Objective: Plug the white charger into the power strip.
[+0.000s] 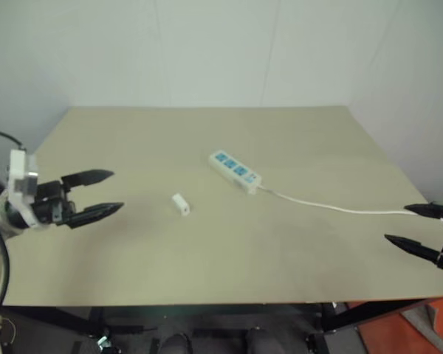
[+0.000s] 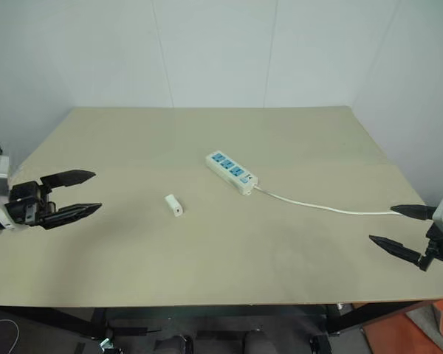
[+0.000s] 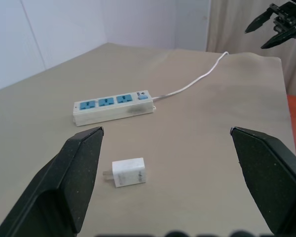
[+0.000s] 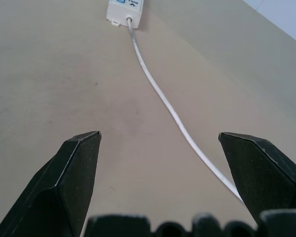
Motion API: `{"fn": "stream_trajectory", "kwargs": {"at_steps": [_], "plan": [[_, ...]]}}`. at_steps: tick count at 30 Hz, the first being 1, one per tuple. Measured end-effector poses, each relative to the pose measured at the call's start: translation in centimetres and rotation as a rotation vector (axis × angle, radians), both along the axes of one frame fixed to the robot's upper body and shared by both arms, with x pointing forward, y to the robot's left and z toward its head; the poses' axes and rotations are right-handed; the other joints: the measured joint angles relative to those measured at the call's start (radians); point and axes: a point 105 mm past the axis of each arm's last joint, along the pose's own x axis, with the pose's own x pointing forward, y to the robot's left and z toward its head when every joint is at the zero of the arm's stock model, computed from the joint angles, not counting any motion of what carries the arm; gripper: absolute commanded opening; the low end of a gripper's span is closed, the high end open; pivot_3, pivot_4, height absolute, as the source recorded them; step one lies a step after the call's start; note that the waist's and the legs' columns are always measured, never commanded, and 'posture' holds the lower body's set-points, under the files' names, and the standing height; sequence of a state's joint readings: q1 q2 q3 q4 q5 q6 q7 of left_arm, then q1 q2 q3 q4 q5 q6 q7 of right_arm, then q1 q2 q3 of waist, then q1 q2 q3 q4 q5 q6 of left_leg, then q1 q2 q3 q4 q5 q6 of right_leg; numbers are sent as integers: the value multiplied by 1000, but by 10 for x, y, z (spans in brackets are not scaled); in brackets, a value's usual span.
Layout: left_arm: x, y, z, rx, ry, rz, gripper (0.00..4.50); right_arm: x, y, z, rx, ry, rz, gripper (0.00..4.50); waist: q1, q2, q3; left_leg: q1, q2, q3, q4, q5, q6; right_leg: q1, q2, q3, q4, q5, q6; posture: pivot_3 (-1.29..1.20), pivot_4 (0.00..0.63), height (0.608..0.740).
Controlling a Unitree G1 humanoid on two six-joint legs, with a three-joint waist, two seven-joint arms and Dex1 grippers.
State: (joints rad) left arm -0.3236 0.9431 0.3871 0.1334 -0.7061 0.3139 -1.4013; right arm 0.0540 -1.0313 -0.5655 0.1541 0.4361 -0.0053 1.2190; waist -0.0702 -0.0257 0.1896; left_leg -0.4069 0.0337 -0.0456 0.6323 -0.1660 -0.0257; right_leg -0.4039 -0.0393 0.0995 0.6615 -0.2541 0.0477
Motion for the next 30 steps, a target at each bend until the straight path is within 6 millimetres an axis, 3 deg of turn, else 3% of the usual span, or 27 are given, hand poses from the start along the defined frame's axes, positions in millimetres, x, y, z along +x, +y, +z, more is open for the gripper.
{"fn": "stream_trajectory", "kwargs": {"at_steps": [19, 22, 25, 30], "plan": [[0, 0, -8, 23, 25, -20, 4481, -3, 3, 7, -18, -32, -15, 4500, 2, 0, 0, 0, 0, 0, 0, 0, 0, 0, 0, 0, -1, 0, 0, 0, 150, 740], [1, 0, -9, 38, 33, -19, 4481, 14, 8, 11, -28, -69, -30, 4500, -4, -1, 0, 1, 0, 1, 0, 0, 0, 0, 0, 0, -1, -1, -2, 0, 150, 740], [4, -9, -15, 101, 53, -39, 4481, 47, 18, 9, 24, -87, -92, 4500, -6, -1, -1, 1, 0, 1, 0, 0, 0, 0, 0, 1, -1, -3, -6, 0, 150, 740], [10, -14, -21, 278, 64, -62, 4481, 92, 59, -22, 133, -16, -64, 4500, -1, -2, 0, -1, 0, 1, -4, 0, 0, -2, 1, 1, -2, 0, -1, 0, 150, 740]]}}
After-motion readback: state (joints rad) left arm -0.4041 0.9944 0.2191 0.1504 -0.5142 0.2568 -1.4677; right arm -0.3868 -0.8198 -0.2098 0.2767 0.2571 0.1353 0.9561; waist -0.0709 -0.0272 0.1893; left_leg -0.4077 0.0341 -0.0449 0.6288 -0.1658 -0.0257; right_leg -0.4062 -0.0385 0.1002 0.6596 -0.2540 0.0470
